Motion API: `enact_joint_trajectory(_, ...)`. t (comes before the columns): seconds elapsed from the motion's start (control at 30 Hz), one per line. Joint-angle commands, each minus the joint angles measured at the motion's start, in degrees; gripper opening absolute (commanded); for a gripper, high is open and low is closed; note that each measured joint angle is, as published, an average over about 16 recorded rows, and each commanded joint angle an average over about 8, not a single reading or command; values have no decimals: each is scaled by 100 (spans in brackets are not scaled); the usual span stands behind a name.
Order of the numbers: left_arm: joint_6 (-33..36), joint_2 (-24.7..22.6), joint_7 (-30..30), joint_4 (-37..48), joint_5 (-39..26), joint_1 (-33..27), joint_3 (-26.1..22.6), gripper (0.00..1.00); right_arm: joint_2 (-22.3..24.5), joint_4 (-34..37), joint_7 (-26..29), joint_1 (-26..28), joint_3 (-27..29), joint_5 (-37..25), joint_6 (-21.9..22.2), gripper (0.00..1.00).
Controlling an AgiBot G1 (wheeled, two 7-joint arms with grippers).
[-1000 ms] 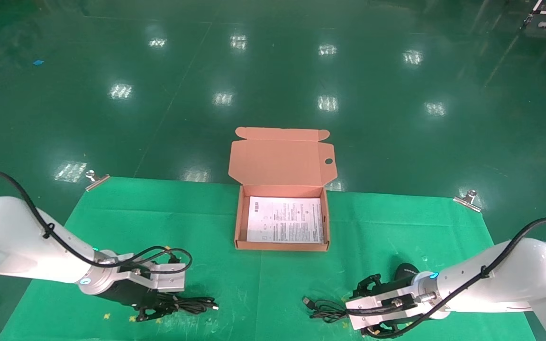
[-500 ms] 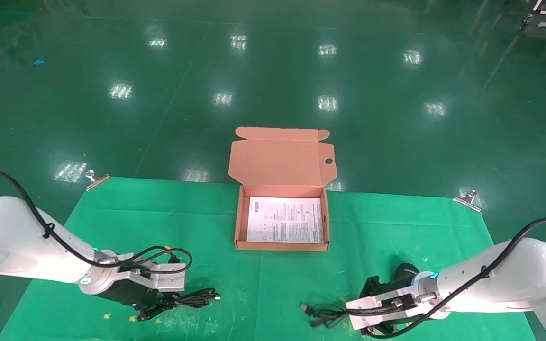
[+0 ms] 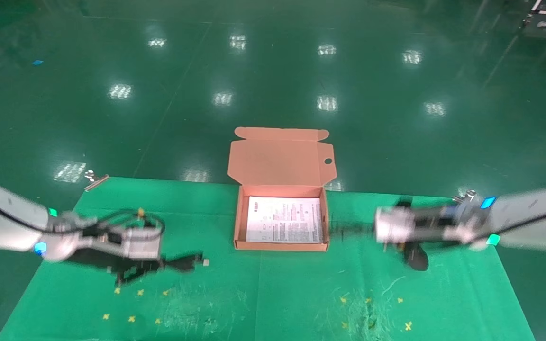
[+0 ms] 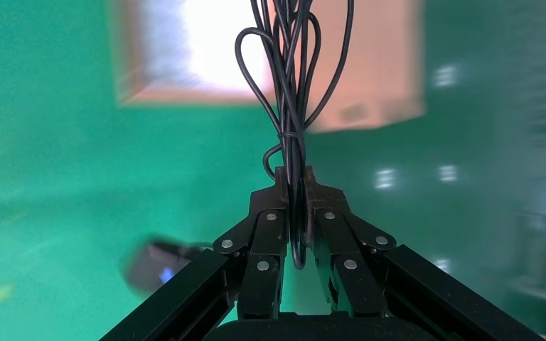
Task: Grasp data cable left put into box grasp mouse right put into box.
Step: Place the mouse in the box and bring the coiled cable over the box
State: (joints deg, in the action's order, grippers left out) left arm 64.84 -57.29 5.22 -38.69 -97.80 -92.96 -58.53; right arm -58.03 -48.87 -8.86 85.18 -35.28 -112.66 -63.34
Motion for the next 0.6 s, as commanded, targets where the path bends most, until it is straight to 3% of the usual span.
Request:
enact_joint_trajectory(0.03,-29,164,-122,-359,-41,-129,29,0,112,-175,188,192,150,85,48,0)
enact_joint_trajectory(0.3,-780,256,-964,-1596,-727,-407,67,0,-417,-227,417,919,418,346,376,0)
enact_joint_trajectory(0.6,-1311,27,-1417,-1857,-1267,-639,107,0,-1250,409,168,1490,488,503,825,0)
